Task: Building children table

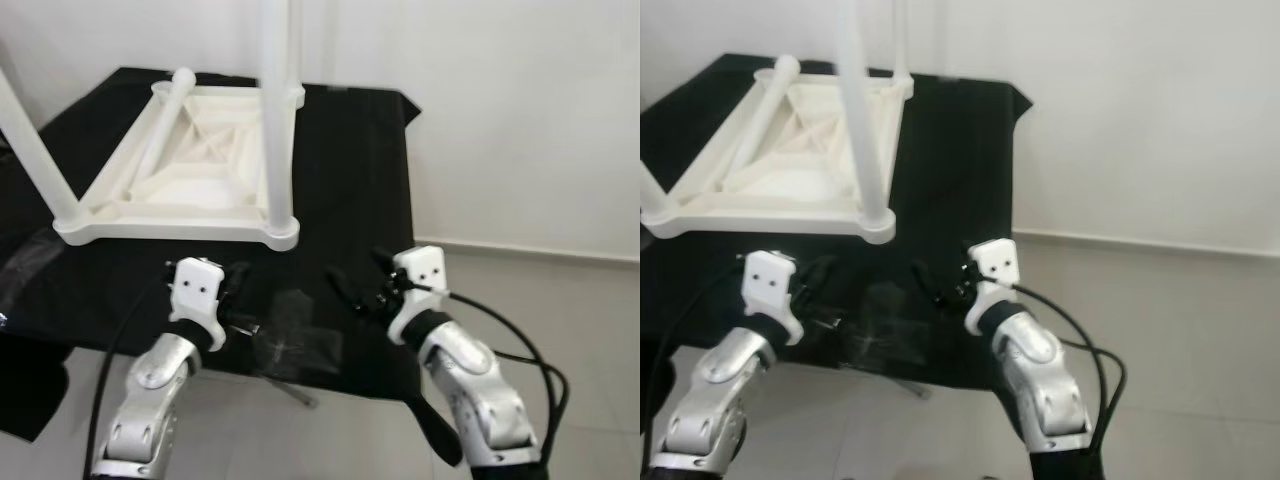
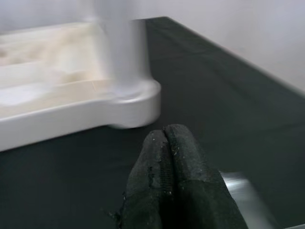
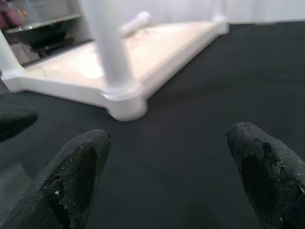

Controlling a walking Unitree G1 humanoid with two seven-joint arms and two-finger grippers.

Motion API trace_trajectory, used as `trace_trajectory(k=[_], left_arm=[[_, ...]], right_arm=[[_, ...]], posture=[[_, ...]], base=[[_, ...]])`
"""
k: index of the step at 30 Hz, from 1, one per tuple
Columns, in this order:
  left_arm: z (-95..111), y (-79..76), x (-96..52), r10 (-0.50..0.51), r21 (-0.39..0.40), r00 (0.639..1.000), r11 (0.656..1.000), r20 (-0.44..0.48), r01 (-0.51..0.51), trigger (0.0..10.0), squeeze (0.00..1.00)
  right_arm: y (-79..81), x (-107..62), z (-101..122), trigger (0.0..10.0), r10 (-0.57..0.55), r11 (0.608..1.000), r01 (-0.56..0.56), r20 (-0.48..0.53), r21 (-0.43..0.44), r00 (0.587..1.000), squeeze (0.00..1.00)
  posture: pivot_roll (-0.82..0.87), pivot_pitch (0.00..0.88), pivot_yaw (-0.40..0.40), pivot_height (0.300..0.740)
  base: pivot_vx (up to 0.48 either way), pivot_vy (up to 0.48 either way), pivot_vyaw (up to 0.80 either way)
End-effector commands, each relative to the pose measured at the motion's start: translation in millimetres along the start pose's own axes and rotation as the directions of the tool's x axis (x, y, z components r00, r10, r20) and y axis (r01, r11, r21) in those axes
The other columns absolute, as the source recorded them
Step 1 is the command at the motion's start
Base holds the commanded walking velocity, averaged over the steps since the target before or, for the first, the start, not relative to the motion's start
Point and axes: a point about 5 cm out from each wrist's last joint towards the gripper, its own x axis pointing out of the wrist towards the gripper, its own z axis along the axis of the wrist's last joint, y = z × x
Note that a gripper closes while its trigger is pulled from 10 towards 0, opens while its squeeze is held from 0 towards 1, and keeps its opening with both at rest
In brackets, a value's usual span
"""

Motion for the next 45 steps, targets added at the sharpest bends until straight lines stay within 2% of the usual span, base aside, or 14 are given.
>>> trace_trajectory(k=[1, 21, 29, 34, 38, 45], left_arm=[[-1, -1.3, -0.8, -0.013, 0.012, 1.000, 1.000, -0.008, 0.013, 10.0, 0.00], [-1, -6.6, 5.1, -0.055, 0.028, 0.998, 0.998, -0.011, 0.056, 10.0, 0.00], [-5, -1.8, 7.6, -0.007, 0.059, 0.999, 0.998, -0.039, 0.009, 10.0, 0.00], [-4, -0.4, 7.7, -0.004, 0.034, 1.000, 0.999, -0.029, 0.005, 10.0, 0.00], [-3, -1.1, 8.1, -0.015, 0.040, 1.000, 0.999, -0.024, 0.016, 10.0, 0.00], [-3, -2.1, 9.0, -0.021, 0.046, 0.999, 0.999, -0.025, 0.022, 10.0, 0.00]], right_arm=[[-2.7, -0.5, 0, 10.0, -0.017, 1.000, 0.017, 0.006, 0.007, 1.000, 0.00], [-10.1, 1.8, -3, 10.0, -0.085, 0.996, 0.085, -0.009, -0.015, 0.996, 0.00], [-10.8, 2.6, -5, 10.0, -0.105, 0.994, 0.105, -0.020, -0.015, 0.994, 0.00], [-11.6, 3.9, -7, 10.0, -0.113, 0.993, 0.112, -0.037, -0.021, 0.993, 0.00], [-11.4, 4.7, -8, 10.0, -0.113, 0.993, 0.112, -0.045, -0.024, 0.993, 0.00], [-12.7, 5.4, -7, 10.0, -0.118, 0.993, 0.118, -0.037, -0.009, 0.992, 0.00]], posture=[[0.03, 0.121, -0.013, 0.740], [0.01, 0.104, -0.008, 0.740], [0.01, 0.096, -0.002, 0.740], [0.02, 0.099, -0.003, 0.740], [0.02, 0.100, -0.003, 0.740], [0.01, 0.102, -0.005, 0.740]], base=[[0.000, -0.446, 0.00], [0.000, -0.444, 0.00], [0.000, 0.000, 0.00], [0.000, 0.000, 0.00], [0.266, 0.000, -0.80], [0.377, 0.000, -0.23]])
